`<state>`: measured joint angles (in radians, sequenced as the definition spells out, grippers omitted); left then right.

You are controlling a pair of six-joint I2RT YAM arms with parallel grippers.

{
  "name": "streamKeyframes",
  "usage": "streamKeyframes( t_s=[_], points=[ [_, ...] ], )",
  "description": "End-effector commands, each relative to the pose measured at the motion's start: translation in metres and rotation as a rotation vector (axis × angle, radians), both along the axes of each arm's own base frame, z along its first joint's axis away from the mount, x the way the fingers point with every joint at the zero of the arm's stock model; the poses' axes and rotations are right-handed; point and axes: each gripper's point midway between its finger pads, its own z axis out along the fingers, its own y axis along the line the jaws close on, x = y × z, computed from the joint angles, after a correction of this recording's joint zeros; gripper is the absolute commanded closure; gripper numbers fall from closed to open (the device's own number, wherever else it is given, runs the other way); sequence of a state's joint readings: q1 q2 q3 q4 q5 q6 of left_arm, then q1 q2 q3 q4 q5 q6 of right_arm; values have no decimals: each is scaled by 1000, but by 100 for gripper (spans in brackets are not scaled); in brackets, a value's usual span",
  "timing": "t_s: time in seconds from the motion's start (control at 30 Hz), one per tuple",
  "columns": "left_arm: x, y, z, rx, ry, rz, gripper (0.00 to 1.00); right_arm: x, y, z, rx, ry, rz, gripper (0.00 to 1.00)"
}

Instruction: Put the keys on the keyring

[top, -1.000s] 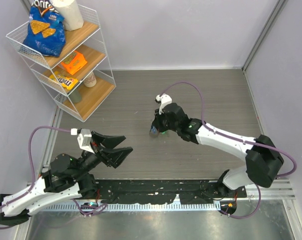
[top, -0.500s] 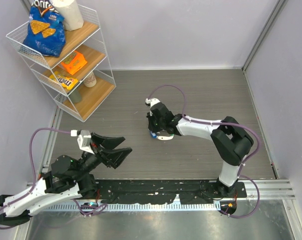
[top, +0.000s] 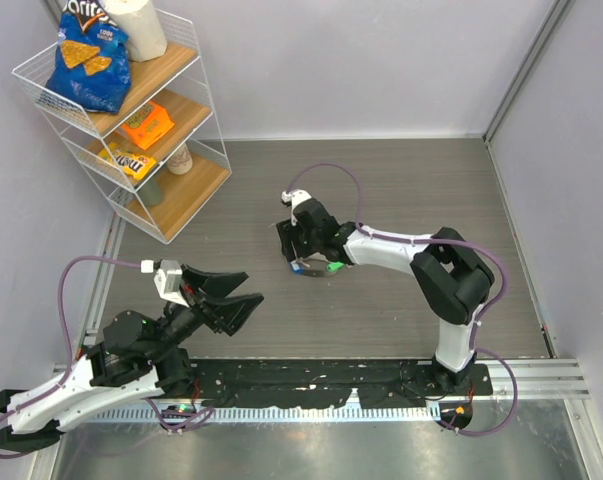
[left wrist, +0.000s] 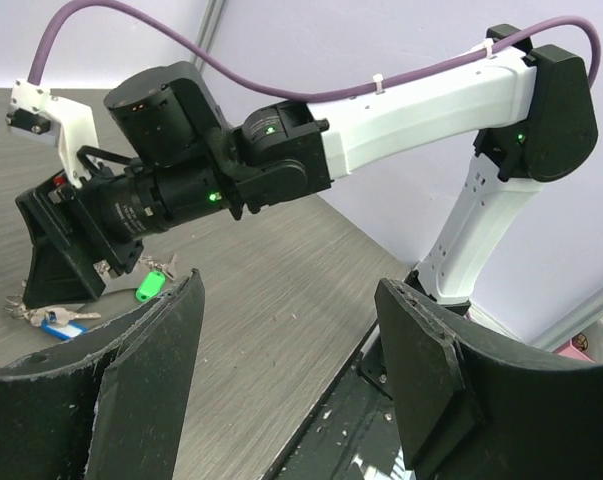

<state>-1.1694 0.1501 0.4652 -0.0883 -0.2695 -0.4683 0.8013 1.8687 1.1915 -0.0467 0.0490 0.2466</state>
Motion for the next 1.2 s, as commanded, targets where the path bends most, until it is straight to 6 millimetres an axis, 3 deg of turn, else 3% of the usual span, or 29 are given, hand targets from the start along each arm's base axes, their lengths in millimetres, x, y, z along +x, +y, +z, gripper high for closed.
streamKeyframes(
  t_s=[0.0,0.2,0.3,0.6,0.73,0.93,1.17],
  points=[
    [5,4,3,-1,-3,31,25,15,5,77,108,-149,-20,34],
    [6,9,8,13,-19,50,22,5,-15,127,157,-233,-49,20],
    [7,12,10,36,-25,60,20,-2,-27,156,188,-283,-61,1],
    [14,9,15,98,-44,91,0,-29,-74,201,261,-362,-157,4],
    [20,8,17,155,-58,118,0,-40,-99,217,279,-385,-225,4],
    [28,14,29,206,-88,174,0,-66,-133,260,312,-462,-232,4],
    [35,19,44,266,-134,214,0,-70,-176,273,282,-479,-414,5]
  ],
)
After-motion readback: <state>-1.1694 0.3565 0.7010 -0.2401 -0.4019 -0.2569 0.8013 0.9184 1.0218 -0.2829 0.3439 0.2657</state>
